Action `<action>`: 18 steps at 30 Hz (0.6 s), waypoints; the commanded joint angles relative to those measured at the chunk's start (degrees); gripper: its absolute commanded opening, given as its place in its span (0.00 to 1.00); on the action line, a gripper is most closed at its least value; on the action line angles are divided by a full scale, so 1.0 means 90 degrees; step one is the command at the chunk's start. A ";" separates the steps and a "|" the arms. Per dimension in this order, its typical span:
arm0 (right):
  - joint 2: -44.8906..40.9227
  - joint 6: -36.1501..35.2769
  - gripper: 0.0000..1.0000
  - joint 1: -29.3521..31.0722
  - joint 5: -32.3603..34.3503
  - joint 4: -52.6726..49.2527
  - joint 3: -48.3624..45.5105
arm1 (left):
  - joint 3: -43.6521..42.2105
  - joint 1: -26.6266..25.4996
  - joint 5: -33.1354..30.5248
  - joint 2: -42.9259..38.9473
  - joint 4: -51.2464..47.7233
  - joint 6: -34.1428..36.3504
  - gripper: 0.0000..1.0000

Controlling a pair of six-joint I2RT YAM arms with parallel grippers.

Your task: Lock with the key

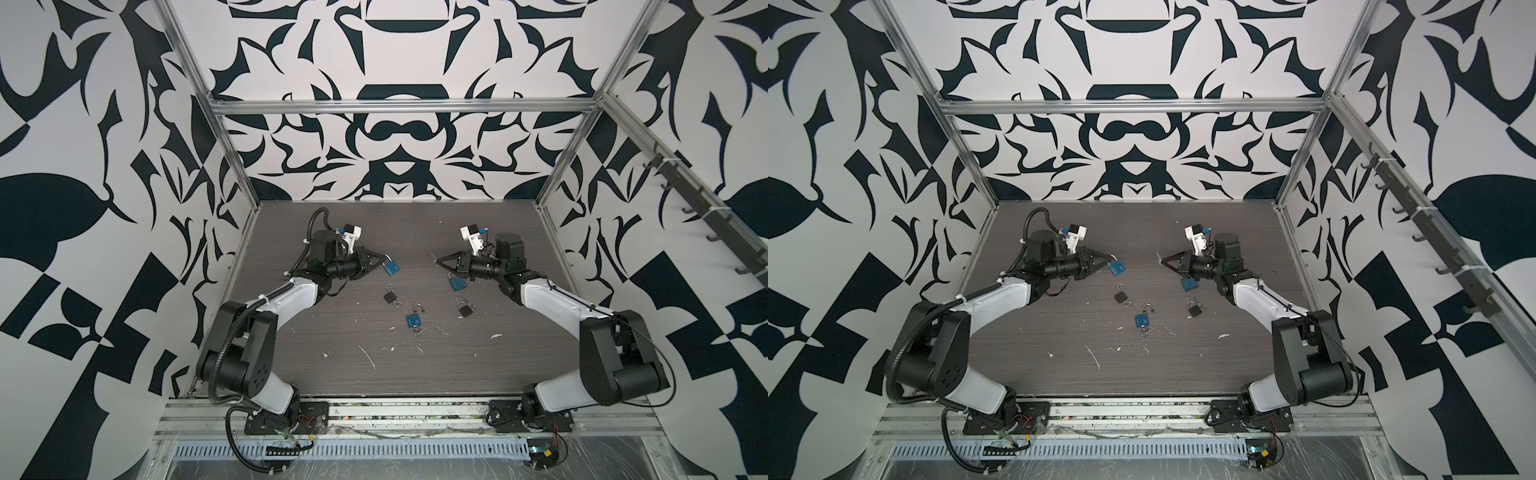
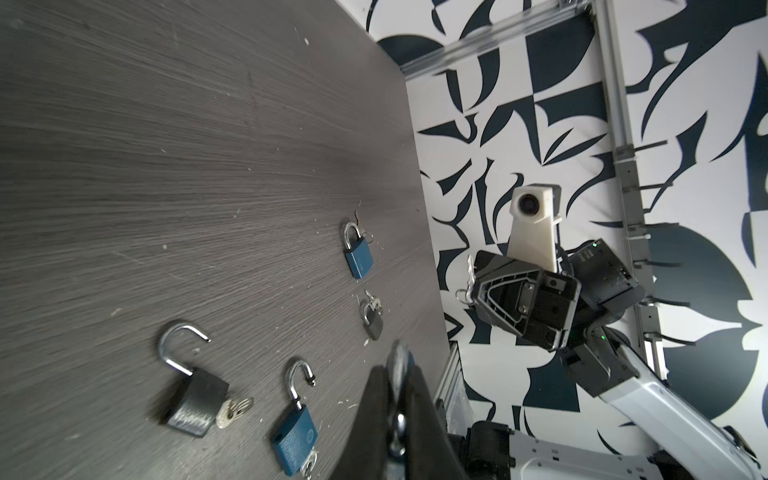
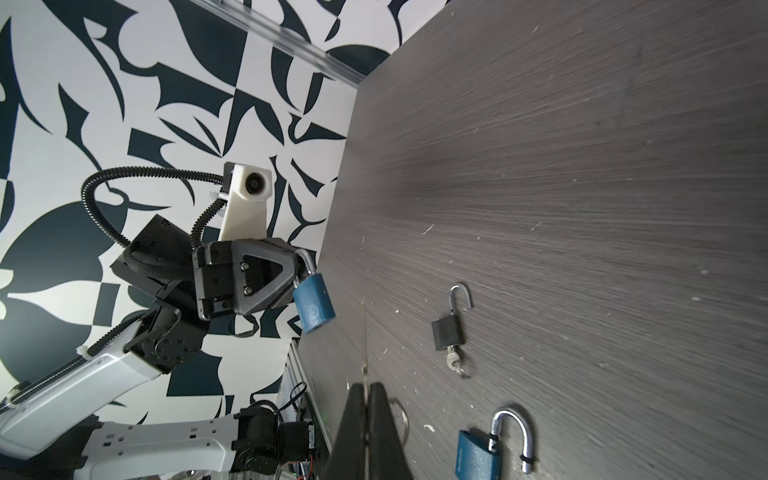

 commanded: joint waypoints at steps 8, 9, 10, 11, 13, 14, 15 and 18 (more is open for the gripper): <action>0.0179 -0.0225 0.00 -0.0318 0.0176 0.0464 -0.0305 | 0.2380 -0.0542 0.0652 0.2319 -0.0792 0.0422 0.00; 0.0281 -0.0180 0.00 -0.0335 0.0162 0.0531 -0.0301 | 0.2600 -0.0567 0.0682 0.2546 -0.0863 0.0402 0.00; 0.0367 -0.0130 0.00 -0.0343 0.0160 0.0579 -0.0283 | 0.2775 -0.0586 0.0696 0.2715 -0.0906 0.0395 0.00; 0.0459 -0.0091 0.00 -0.0342 0.0150 0.0613 -0.0256 | 0.2950 -0.0611 0.0687 0.2911 -0.0939 0.0379 0.00; 0.0560 -0.0093 0.00 -0.0342 0.0101 0.0658 -0.0205 | 0.3255 -0.0654 0.0632 0.3229 -0.1056 0.0384 0.00; 0.0600 -0.0084 0.00 -0.0343 0.0095 0.0675 -0.0169 | 0.3445 -0.0682 0.0596 0.3385 -0.1174 0.0403 0.00; 0.0624 -0.0086 0.00 -0.0347 0.0095 0.0685 -0.0142 | 0.3629 -0.0712 0.0582 0.3541 -0.1310 0.0447 0.00; 0.0661 -0.0078 0.00 -0.0353 0.0073 0.0676 -0.0049 | 0.4159 -0.0823 0.0491 0.3943 -0.1808 0.0627 0.00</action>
